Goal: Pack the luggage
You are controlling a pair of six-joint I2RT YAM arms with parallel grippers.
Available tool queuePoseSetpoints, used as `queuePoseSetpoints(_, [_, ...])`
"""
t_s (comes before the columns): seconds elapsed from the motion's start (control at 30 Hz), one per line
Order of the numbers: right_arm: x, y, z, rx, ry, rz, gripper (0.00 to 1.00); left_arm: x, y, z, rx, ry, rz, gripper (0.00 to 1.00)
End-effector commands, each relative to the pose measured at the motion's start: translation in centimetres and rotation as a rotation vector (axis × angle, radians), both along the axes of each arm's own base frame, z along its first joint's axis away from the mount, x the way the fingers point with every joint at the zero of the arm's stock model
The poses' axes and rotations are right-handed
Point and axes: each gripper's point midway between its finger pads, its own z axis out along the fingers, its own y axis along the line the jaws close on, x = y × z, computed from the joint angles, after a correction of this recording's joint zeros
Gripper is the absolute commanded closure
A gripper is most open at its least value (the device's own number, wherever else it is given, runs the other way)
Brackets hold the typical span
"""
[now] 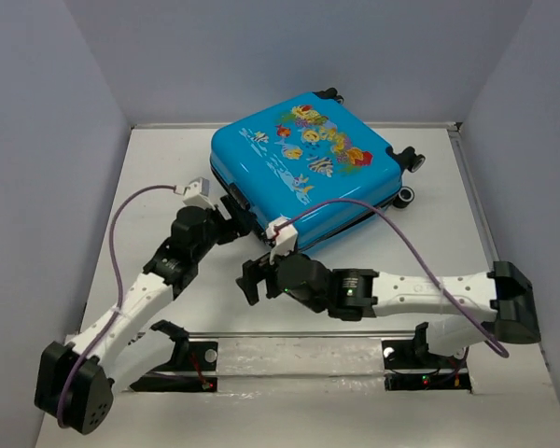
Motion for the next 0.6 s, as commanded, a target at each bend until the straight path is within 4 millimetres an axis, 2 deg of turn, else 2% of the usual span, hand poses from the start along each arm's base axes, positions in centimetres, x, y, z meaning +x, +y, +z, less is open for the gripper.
queuePoseSetpoints(0.0, [1.2, -5.1, 0.1, -0.031, 0.056, -0.098, 0.04, 1.8, 3.6, 11.0, 0.039, -0.241, 0.151, 0.10])
queuePoseSetpoints(0.07, [2.6, -7.1, 0.5, 0.002, 0.076, -0.146, 0.06, 2.1, 4.6, 13.4, 0.036, -0.283, 0.189, 0.10])
queuePoseSetpoints(0.1, [4.6, -9.5, 1.1, 0.042, 0.092, -0.199, 0.09, 2.8, 5.1, 15.5, 0.023, -0.313, 0.209, 0.09])
queuePoseSetpoints(0.13, [5.9, -10.8, 1.4, 0.068, 0.103, -0.233, 0.16, 3.3, 5.2, 16.4, 0.015, -0.326, 0.214, 0.09])
queuePoseSetpoints(0.17, [8.1, -13.4, 2.7, 0.119, 0.099, -0.301, 0.40, 4.2, 4.7, 18.0, -0.010, -0.345, 0.196, 0.09])
queuePoseSetpoints(0.23, [10.1, -16.5, 3.8, 0.142, 0.064, -0.398, 0.72, 6.2, 5.6, 19.2, -0.030, -0.346, 0.219, 0.08])
queuePoseSetpoints(0.27, [11.0, -18.2, 4.4, 0.159, 0.045, -0.453, 0.91, 7.6, 4.9, 19.8, -0.048, -0.340, 0.186, 0.08])
queuePoseSetpoints(0.3, [12.7, -21.2, 5.7, 0.194, 0.019, -0.540, 0.93, 8.8, 5.3, 20.5, -0.064, -0.346, 0.200, 0.09])
queuePoseSetpoints(0.33, [13.4, -22.7, 5.6, 0.193, 0.015, -0.573, 0.93, 10.2, 6.2, 20.6, -0.061, -0.337, 0.229, 0.08])
queuePoseSetpoints(0.37, [14.2, -24.4, 5.8, 0.198, 0.011, -0.619, 0.93, 12.3, 6.2, 20.9, -0.060, -0.324, 0.230, 0.08])
queuePoseSetpoints(0.4, [14.7, -25.4, 5.5, 0.200, 0.022, -0.637, 0.93, 13.5, 6.5, 21.1, -0.059, -0.318, 0.238, 0.09])
queuePoseSetpoints(0.43, [15.4, -26.6, 5.0, 0.198, 0.034, -0.661, 0.93, 14.8, 6.8, 20.7, -0.053, -0.302, 0.247, 0.09])
queuePoseSetpoints(0.47, [16.7, -29.4, 3.7, 0.188, 0.060, -0.740, 0.93, 16.1, 7.7, 20.6, -0.048, -0.290, 0.267, 0.09])
queuePoseSetpoints(0.5, [16.9, -29.8, 2.7, 0.191, 0.098, -0.726, 0.93, 18.2, 7.4, 20.0, -0.048, -0.259, 0.244, 0.09])
queuePoseSetpoints(0.53, [17.6, -31.5, 1.0, 0.178, 0.133, -0.780, 0.93, 19.5, 8.2, 19.4, -0.048, -0.240, 0.249, 0.09])
queuePoseSetpoints(0.57, [17.8, -31.8, 0.8, 0.183, 0.141, -0.786, 0.93, 20.3, 7.8, 19.2, -0.051, -0.230, 0.230, 0.09])
